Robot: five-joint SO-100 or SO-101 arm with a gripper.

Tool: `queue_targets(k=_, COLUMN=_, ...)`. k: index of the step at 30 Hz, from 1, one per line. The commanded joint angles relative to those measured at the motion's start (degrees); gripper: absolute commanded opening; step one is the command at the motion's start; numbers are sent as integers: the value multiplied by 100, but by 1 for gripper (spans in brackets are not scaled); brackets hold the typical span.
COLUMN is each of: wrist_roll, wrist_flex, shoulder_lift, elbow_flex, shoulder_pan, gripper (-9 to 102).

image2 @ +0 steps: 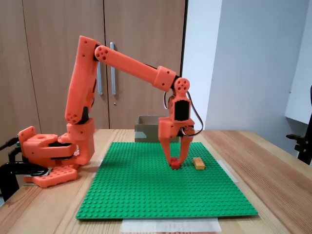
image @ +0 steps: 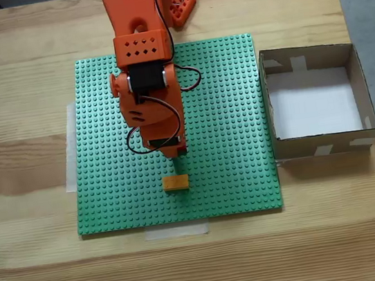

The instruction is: Pick the red lego block and put it in the box.

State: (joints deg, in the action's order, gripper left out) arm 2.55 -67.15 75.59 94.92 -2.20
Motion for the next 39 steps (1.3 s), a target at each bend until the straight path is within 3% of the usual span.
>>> queue_targets(k=1, wrist_roll=-70, wrist_flex=-53, shoulder_lift=149, elbow_flex=-158, shoulder_pan=-9, gripper=5)
queue_targets(k=16, wrist_roll=62, wrist_flex=-193, shoulder_lift=1415, elbow_flex=79, shoulder_pan=-26, gripper=1)
queue_targets(k=39, wrist_roll=387, wrist_flex=-967, shoulder_lift=4922, elbow_flex=1099, shoulder_pan=-1670, gripper=-1)
